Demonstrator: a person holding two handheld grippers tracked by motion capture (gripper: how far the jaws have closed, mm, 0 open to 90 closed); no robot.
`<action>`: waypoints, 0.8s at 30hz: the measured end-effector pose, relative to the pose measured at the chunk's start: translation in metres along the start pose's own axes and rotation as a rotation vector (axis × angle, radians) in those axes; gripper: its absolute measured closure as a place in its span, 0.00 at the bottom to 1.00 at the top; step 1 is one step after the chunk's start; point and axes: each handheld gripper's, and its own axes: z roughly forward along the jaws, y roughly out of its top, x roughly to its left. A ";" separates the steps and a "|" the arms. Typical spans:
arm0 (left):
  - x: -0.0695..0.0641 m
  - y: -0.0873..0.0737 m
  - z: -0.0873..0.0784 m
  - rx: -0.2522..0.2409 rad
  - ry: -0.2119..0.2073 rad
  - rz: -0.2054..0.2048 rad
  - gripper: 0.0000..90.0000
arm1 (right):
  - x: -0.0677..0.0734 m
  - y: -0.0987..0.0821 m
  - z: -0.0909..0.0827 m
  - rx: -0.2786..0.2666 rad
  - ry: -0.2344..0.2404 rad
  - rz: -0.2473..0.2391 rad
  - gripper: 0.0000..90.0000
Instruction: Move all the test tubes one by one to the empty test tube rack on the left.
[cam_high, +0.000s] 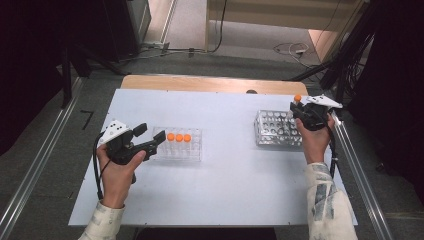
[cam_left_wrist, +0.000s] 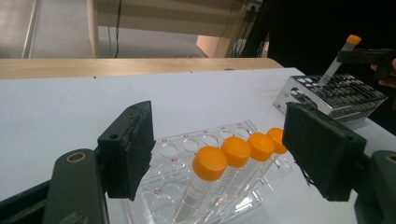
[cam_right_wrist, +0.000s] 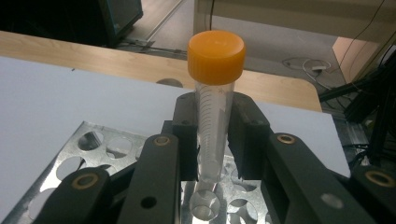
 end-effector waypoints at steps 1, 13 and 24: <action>0.000 0.000 0.000 -0.002 0.001 -0.001 0.28 | 0.000 0.002 -0.002 -0.004 -0.001 0.001 0.80; -0.002 0.001 -0.001 -0.008 -0.003 0.001 0.27 | 0.017 0.016 -0.030 -0.053 0.068 -0.023 0.80; -0.005 0.002 -0.003 -0.009 -0.008 0.007 0.27 | 0.057 0.009 -0.050 -0.056 0.211 -0.058 0.80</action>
